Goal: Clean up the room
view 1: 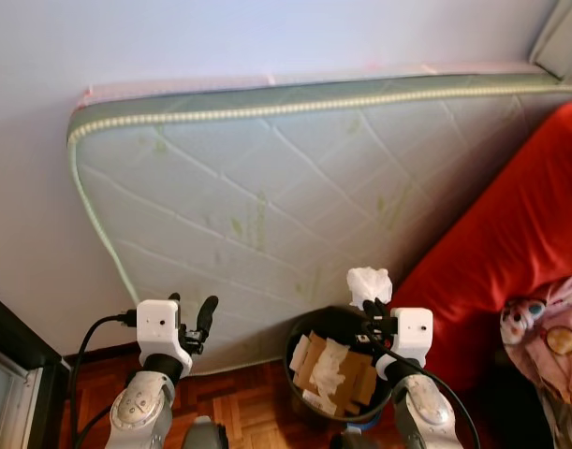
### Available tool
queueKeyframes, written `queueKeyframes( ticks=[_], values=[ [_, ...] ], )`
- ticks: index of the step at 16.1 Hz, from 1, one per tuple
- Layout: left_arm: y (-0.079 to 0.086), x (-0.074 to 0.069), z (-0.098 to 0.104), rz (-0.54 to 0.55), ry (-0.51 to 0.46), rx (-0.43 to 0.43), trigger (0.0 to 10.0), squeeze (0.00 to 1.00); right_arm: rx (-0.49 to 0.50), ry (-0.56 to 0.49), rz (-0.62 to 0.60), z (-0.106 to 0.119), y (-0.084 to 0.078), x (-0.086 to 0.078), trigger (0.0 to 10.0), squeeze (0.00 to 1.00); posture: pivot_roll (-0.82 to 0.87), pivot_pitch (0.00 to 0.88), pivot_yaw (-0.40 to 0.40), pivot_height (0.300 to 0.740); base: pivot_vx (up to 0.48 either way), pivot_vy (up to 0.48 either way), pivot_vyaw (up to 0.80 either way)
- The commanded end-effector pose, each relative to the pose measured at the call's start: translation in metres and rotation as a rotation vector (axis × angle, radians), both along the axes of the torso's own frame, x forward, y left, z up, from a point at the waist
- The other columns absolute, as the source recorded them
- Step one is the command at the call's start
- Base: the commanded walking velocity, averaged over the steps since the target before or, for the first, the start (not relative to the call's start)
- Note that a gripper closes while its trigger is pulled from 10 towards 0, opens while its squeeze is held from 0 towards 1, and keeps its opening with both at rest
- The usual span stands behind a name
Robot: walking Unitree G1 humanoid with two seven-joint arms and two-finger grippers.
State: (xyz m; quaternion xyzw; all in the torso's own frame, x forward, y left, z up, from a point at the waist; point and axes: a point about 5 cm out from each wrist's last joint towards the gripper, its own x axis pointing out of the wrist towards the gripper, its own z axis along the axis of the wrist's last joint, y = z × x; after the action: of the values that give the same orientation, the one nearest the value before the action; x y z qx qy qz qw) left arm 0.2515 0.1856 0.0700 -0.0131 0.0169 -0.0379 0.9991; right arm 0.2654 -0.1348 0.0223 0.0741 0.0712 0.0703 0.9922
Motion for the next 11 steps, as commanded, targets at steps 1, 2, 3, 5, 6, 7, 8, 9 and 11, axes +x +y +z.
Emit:
queueKeyframes(
  ticks=[1, 2, 3, 5, 6, 7, 8, 9, 11],
  values=[
    [-0.0020, -0.0004, 0.0015, -0.007, -0.001, -0.010, 10.0, 0.00, -0.007, 0.017, 0.000, -0.0023, -0.0008, -0.0007, 10.0, 0.00, 0.10, 0.069, -0.075, 0.648, 0.000, 0.000, 0.00],
    [-0.0022, -0.0006, 0.0013, -0.009, 0.000, -0.009, 10.0, 0.00, -0.005, 0.016, -0.002, -0.0023, -0.0008, -0.0006, 10.0, 0.00, 0.10, 0.068, -0.075, 0.648, 0.000, 0.000, 0.00],
    [-0.0026, -0.0006, 0.0013, -0.015, 0.001, 0.003, 10.0, 0.00, -0.006, 0.015, -0.008, -0.0020, -0.0012, 0.0002, 10.0, 0.00, 0.10, 0.068, -0.076, 0.648, 0.000, 0.000, 0.00],
    [-0.0028, -0.0005, 0.0012, -0.015, 0.000, 0.002, 10.0, 0.00, -0.006, 0.018, -0.007, -0.0025, -0.0011, 0.0006, 10.0, 0.00, 0.11, 0.068, -0.076, 0.648, 0.000, 0.000, 0.00],
    [-0.0027, -0.0006, 0.0011, -0.014, 0.001, 0.003, 10.0, 0.00, -0.005, 0.019, -0.004, -0.0028, -0.0002, 0.0006, 10.0, 0.00, 0.11, 0.068, -0.077, 0.648, 0.000, 0.000, 0.00],
    [-0.0026, -0.0010, 0.0010, -0.015, 0.001, 0.004, 10.0, 0.00, -0.005, 0.021, -0.002, -0.0032, 0.0009, 0.0006, 10.0, 0.00, 0.11, 0.068, -0.077, 0.648, 0.000, 0.000, 0.00],
    [-0.0026, -0.0012, 0.0008, -0.015, 0.002, 0.004, 10.0, 0.00, -0.006, 0.024, 0.001, -0.0037, 0.0018, 0.0006, 10.0, 0.00, 0.11, 0.068, -0.077, 0.648, 0.000, 0.000, 0.00],
    [-0.0026, -0.0013, 0.0007, -0.015, 0.003, 0.004, 10.0, 0.00, -0.007, 0.032, 0.009, -0.0048, 0.0037, 0.0006, 10.0, 0.00, 0.11, 0.069, -0.077, 0.648, 0.000, 0.000, 0.00],
    [-0.0032, -0.0016, 0.0004, -0.017, 0.005, 0.002, 10.0, 0.00, -0.013, 0.055, 0.019, -0.0075, 0.0066, 0.0010, 10.0, 0.00, 0.11, 0.068, -0.077, 0.643, 0.000, 0.000, 0.00]
  ],
)
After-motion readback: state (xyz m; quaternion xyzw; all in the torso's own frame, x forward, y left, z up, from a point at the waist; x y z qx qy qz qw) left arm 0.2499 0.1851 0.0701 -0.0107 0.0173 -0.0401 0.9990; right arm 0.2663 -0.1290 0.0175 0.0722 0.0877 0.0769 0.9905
